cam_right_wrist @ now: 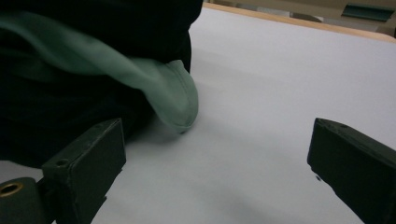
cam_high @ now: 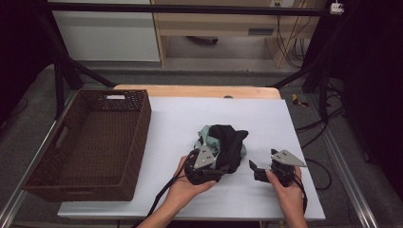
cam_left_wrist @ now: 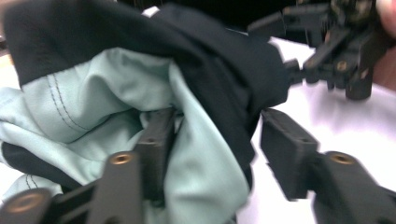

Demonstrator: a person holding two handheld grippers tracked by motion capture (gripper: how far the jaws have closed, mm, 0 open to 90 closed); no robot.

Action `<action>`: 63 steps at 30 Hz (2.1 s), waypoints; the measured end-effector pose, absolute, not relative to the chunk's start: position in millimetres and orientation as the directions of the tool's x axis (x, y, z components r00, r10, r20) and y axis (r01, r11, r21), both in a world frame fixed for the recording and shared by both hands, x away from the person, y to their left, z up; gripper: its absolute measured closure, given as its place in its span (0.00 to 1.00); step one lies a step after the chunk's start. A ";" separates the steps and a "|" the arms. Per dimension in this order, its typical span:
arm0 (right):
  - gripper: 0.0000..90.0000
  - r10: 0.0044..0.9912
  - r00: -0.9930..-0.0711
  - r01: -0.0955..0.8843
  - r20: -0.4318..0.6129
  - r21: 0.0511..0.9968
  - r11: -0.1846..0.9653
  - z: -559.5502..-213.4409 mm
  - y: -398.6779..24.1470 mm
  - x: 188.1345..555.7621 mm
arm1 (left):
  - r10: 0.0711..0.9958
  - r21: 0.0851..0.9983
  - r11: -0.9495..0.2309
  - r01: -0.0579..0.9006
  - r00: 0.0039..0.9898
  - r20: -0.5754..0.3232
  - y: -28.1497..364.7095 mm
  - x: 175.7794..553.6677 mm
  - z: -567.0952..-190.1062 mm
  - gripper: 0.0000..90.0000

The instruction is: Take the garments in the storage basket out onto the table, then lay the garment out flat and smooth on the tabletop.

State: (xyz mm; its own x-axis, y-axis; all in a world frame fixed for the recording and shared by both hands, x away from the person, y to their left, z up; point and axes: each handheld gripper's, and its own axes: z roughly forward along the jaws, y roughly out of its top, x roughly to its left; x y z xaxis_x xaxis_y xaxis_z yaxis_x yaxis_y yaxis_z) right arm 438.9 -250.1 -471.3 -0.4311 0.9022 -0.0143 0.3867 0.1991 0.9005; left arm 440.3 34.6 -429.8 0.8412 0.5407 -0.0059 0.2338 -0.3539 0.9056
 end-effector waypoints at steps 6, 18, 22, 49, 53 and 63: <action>0.05 0.884 -0.467 0.418 0.019 0.886 0.202 -469.1 -249.1 435.5 | 0.583 0.904 -0.321 0.283 0.811 -0.047 47.6 431.8 -419.9 0.25; 0.09 0.886 -0.464 0.443 0.003 0.867 0.229 -464.1 -244.2 437.0 | 0.707 0.901 -0.266 0.343 0.705 -0.059 95.9 431.5 -426.9 0.16; 0.11 0.879 -0.476 0.430 -0.014 0.869 0.247 -459.8 -242.0 434.1 | 0.735 0.889 -0.265 0.372 0.675 -0.064 113.6 427.3 -437.6 0.16; 0.11 0.934 -0.356 0.392 0.007 0.909 0.142 -431.7 -256.2 419.7 | 0.802 0.879 -0.244 0.411 0.594 -0.055 146.4 441.1 -457.5 0.16; 0.14 0.936 -0.351 0.376 0.011 0.917 0.130 -425.7 -258.6 415.4 | 0.804 0.881 -0.239 0.408 0.592 -0.057 147.0 440.4 -457.6 0.16; 0.27 0.896 -0.442 0.391 -0.023 0.895 0.216 -418.4 -226.6 413.3 | 0.786 0.870 -0.276 0.409 0.617 -0.040 136.7 437.5 -462.8 0.16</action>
State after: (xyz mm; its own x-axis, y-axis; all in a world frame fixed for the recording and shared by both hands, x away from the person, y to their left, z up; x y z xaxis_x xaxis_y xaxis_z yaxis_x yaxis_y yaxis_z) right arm 413.3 -226.6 -418.4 -0.4425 0.8965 -0.0234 0.3906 0.2162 0.8948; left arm 437.5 136.7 -462.8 0.6167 0.7861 -0.0400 0.4088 -0.2764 0.8697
